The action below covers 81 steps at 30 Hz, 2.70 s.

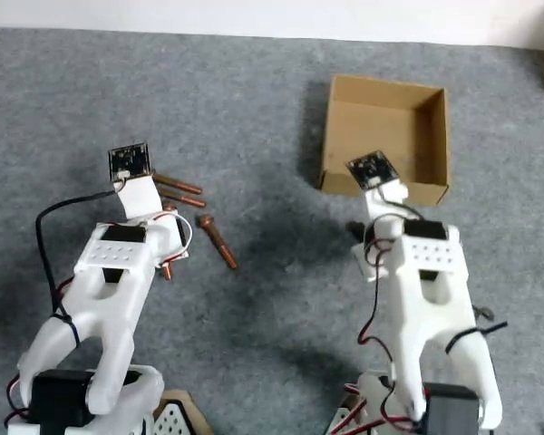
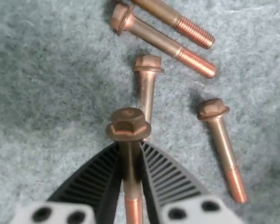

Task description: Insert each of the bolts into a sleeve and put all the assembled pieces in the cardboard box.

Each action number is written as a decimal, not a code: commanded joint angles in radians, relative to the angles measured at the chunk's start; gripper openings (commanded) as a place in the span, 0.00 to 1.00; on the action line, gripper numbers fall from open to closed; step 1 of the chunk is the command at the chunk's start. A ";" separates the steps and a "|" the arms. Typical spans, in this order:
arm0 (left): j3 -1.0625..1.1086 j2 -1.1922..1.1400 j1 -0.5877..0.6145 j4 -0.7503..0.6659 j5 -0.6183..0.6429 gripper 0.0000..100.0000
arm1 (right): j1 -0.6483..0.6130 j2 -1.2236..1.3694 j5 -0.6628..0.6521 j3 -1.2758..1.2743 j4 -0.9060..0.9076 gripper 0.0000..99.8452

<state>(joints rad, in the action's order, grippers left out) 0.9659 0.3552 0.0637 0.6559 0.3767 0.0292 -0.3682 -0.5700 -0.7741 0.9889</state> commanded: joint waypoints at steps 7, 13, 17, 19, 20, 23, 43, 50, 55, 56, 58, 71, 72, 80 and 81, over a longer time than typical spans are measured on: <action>-0.008 0.025 -0.010 0.002 0.000 0.01 | -0.047 0.128 -0.081 0.140 0.042 0.10; -0.008 0.025 -0.010 0.002 0.000 0.01 | -0.102 0.159 -0.074 0.157 -0.010 0.11; -0.008 0.025 -0.010 0.002 0.000 0.01 | -0.102 0.200 -0.074 0.208 -0.019 0.11; -0.008 0.025 -0.010 0.002 0.000 0.01 | -0.097 0.232 -0.074 0.239 -0.016 0.11; -0.008 0.025 -0.010 0.002 0.000 0.01 | -0.097 0.249 -0.074 0.252 -0.016 0.11; -0.008 0.025 -0.010 0.002 0.000 0.01 | -0.097 0.298 -0.077 0.285 -0.016 0.11; -0.008 0.025 -0.010 0.000 0.000 0.01 | -0.058 0.489 -0.083 0.556 0.082 0.11; -0.008 0.025 -0.010 0.000 0.000 0.01 | -0.058 0.552 -0.112 0.552 0.077 0.11; -0.008 0.025 -0.010 0.000 0.000 0.01 | -0.058 0.619 -0.114 0.552 0.077 0.11; -0.008 0.025 -0.010 0.000 0.000 0.01 | -0.058 0.631 -0.114 0.552 0.077 0.11; -0.008 0.025 -0.010 0.000 -0.002 0.01 | -0.058 0.656 -0.114 0.552 0.077 0.11; -0.012 0.025 -0.010 0.000 0.005 0.01 | -0.062 0.687 -0.106 0.550 0.084 0.01; -0.012 0.025 -0.010 0.000 0.005 0.01 | -0.064 0.670 -0.104 0.549 0.079 0.00; -0.015 0.035 -0.010 0.006 0.005 0.01 | -0.110 0.414 0.009 0.410 0.076 0.01; -0.015 0.035 -0.015 0.006 0.005 0.01 | -0.122 0.371 0.021 0.375 0.076 0.01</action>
<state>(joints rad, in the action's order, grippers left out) 0.9659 0.3552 0.0637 0.6559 0.3782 -0.0476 0.1550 -0.5884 -0.3506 1.0687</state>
